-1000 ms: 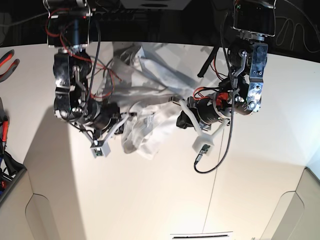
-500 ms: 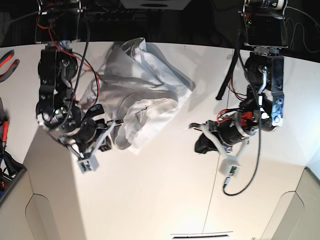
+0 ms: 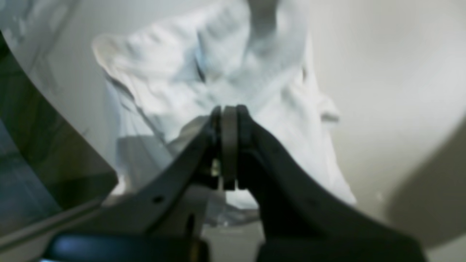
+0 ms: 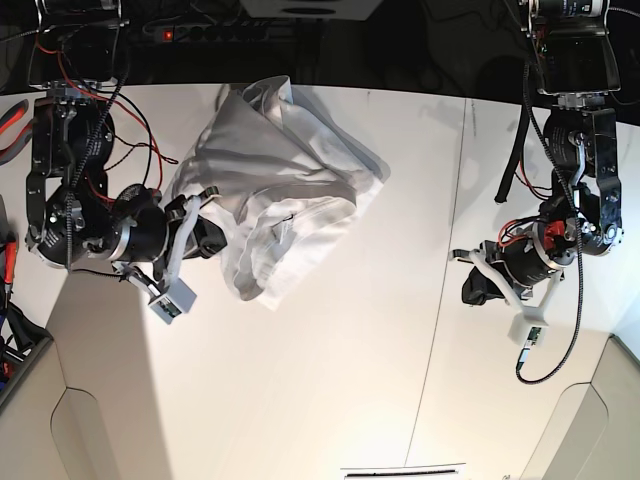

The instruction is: Layout the t-shirt on the table in an organized manner, then fold the t-shirt properly

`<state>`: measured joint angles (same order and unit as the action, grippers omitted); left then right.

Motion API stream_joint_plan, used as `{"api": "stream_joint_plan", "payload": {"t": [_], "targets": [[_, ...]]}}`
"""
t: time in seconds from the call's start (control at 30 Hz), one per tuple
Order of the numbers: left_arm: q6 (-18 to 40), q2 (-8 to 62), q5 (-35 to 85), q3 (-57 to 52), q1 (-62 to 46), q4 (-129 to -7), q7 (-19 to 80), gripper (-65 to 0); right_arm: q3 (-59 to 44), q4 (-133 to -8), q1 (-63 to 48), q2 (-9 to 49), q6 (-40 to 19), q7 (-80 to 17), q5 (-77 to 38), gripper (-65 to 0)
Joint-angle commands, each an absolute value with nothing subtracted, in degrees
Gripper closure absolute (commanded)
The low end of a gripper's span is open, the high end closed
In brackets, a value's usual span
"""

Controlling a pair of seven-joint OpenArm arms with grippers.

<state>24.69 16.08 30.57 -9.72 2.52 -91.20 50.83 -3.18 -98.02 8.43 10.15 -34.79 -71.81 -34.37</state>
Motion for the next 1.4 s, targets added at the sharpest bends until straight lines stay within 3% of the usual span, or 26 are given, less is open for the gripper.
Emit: {"api": "stream_joint_plan", "payload": {"t": [0.0, 0.2, 0.37, 0.5, 0.63, 0.87, 1.1, 1.37], "targets": [[25.1, 16.7, 31.6, -9.9, 3.5, -92.4, 49.7, 0.0, -3.0, -98.9, 9.6, 10.6, -35.7, -71.0, -36.8, 0.0], [25.1, 16.7, 34.3, -9.9, 3.5, -92.4, 49.5, 0.0, 4.2, -95.2, 10.0, 10.6, -36.4, -67.2, -35.7, 0.0], [25.1, 16.7, 34.3, -9.9, 3.5, -92.4, 49.6, 0.0, 9.9, -84.6, 10.7, 10.6, -35.4, -55.7, -22.3, 0.0], [25.1, 16.7, 34.1, -9.9, 3.5, -92.4, 49.5, 0.0, 9.4, -73.5, 13.5, 10.3, -32.1, -53.1, -17.5, 0.0], [25.1, 16.7, 34.1, -9.9, 3.5, -92.4, 49.5, 0.0, 5.7, -65.5, 15.7, 10.3, -22.8, -50.9, -14.3, 0.0], [25.1, 16.7, 34.1, -9.9, 3.5, -92.4, 49.5, 0.0, -7.9, -64.3, 15.5, 10.3, -7.1, -49.3, -8.3, 0.0], [25.1, 16.7, 34.1, -9.9, 3.5, -92.4, 49.5, 0.0, -18.6, -64.4, 15.5, 10.3, -4.6, -48.1, -7.7, 0.0], [25.1, 16.7, 36.5, -9.9, 3.5, -92.4, 45.6, 0.0, -20.3, -70.1, 15.6, 10.3, -4.7, -47.7, -7.9, 0.0]]}}
